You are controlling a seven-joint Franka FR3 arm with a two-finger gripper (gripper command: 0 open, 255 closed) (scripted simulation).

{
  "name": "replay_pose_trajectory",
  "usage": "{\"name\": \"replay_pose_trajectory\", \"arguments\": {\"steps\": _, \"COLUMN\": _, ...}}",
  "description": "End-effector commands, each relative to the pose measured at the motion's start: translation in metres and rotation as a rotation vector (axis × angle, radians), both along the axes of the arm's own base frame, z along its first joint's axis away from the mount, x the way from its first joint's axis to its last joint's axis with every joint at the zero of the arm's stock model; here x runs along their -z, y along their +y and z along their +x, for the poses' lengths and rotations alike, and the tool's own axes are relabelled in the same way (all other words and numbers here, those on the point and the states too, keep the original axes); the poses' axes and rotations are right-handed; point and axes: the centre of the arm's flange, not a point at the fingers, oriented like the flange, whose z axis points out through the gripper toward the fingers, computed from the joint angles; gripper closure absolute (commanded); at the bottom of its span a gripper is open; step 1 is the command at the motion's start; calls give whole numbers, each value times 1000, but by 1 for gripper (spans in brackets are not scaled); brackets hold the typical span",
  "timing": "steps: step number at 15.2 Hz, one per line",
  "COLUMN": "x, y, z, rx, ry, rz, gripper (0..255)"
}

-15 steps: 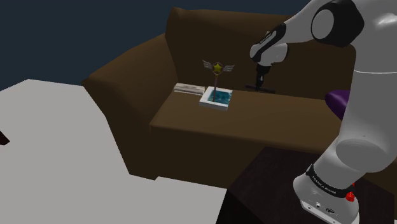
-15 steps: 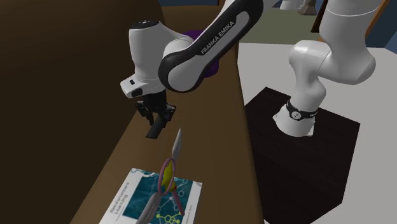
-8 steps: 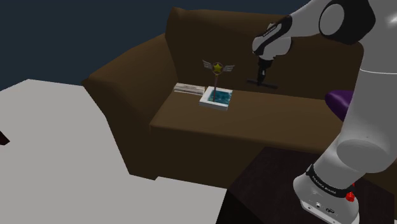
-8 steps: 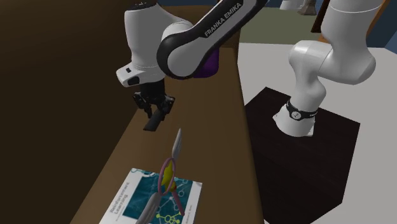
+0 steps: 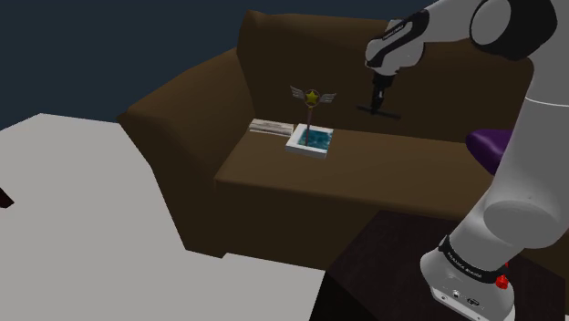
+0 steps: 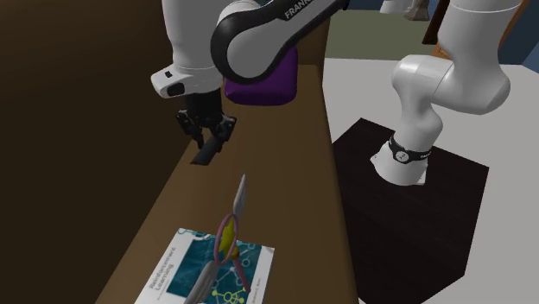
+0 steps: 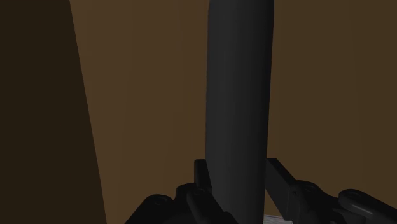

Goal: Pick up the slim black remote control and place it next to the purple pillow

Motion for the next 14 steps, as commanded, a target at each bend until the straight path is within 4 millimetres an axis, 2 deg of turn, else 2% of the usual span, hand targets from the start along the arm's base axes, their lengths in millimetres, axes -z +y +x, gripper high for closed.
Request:
{"name": "replay_pose_trajectory", "arguments": {"steps": 1, "x": -11, "y": 0, "z": 0, "rx": 0, "ry": 0, "rz": 0, "gripper": 255}}
{"name": "replay_pose_trajectory", "arguments": {"steps": 12, "x": -68, "y": 0, "z": 0, "rx": 0, "ry": 0, "rz": 0, "gripper": 255}}
{"name": "replay_pose_trajectory", "arguments": {"steps": 14, "x": -68, "y": -2, "z": -26, "rx": 0, "ry": 0, "rz": 0, "gripper": 255}}
